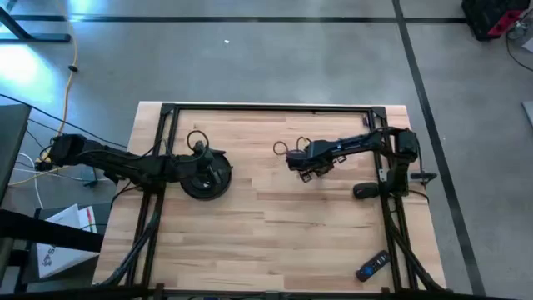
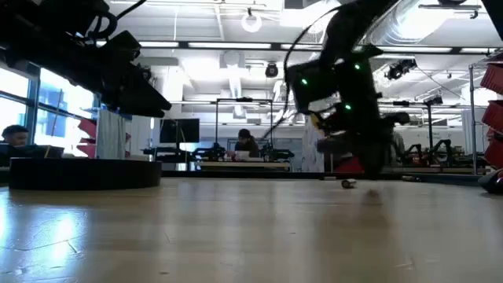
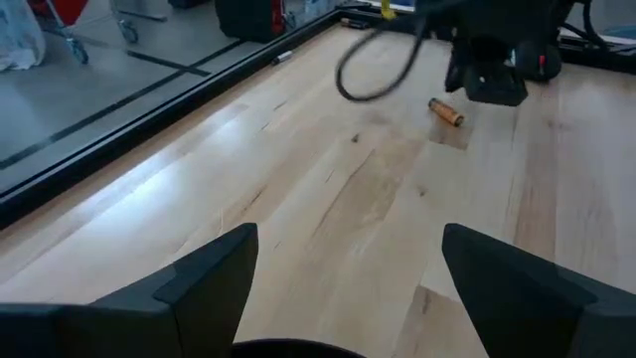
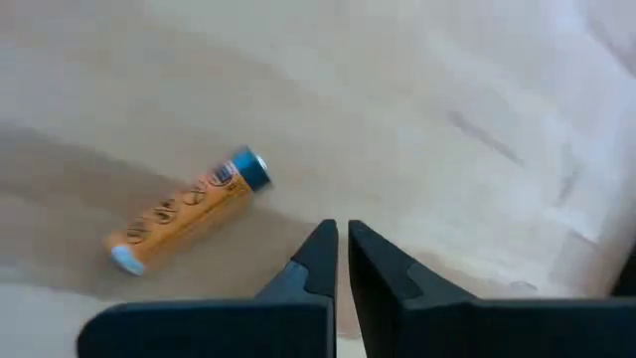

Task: Insert battery
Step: Insert the yellow battery into the white-black wall clock

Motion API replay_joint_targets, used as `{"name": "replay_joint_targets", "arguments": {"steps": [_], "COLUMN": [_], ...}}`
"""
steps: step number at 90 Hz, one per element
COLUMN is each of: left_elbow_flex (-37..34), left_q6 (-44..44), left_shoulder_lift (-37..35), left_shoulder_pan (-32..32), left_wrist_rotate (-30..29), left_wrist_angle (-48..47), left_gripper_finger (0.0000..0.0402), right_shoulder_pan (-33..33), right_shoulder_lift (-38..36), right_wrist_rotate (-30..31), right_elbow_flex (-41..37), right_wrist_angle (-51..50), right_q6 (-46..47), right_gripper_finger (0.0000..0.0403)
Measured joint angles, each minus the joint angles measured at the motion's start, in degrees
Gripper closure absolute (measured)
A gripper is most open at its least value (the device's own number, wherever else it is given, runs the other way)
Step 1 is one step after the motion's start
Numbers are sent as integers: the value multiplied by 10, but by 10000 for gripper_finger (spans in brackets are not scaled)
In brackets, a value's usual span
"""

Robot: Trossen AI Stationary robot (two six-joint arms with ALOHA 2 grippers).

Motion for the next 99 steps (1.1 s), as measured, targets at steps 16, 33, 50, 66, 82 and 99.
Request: {"name": "replay_joint_targets", "arguments": {"steps": [16, 33, 50, 66, 82, 99], "left_elbow_flex": [0, 0, 0, 0, 0, 0], "left_q6": [4, 4, 4, -1, -28, -36], "left_shoulder_lift": [0, 0, 0, 0, 0, 0], "left_shoulder_pan": [0, 0, 0, 0, -2, -30], "left_wrist_rotate": [0, 0, 21, 75, 167, 202], "left_wrist_angle": [0, -4, -11, -14, -70, -115], "left_gripper_finger": [97, 97, 97, 97, 97, 97], "right_shoulder_pan": [12, 27, 28, 37, 74, 110], "right_shoulder_lift": [0, 0, 0, -2, -3, 6], "right_wrist_rotate": [50, 53, 57, 149, 162, 203], "right_elbow_flex": [45, 46, 35, 35, 35, 36], "right_wrist_angle": [22, 85, 157, 152, 124, 158], "right_q6": [50, 36, 55, 127, 234, 331], "right_gripper_finger": [403, 403, 403, 402, 368, 287]}}
